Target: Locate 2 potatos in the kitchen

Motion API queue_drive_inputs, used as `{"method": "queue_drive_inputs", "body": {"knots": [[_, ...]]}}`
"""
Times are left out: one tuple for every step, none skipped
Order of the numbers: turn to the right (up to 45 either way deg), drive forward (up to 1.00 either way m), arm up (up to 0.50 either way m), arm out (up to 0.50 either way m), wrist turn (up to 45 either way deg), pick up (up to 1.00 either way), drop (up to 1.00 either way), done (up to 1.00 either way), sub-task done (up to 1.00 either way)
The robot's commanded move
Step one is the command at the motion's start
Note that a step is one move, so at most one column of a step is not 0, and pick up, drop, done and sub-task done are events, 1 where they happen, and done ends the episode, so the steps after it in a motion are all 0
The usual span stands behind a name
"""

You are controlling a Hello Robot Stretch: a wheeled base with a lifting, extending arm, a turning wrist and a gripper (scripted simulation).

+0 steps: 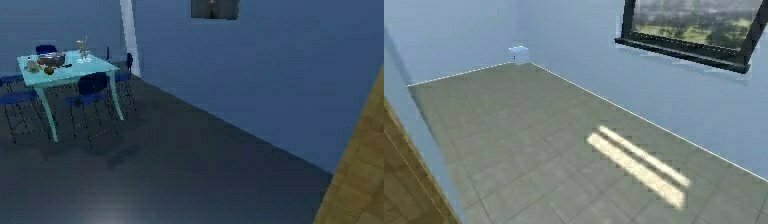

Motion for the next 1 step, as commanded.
{"method": "queue_drive_inputs", "body": {"knots": [[-39.0,0.0,0.0,0.0,0.0,0.0,0.0,0.0,0.0]]}}
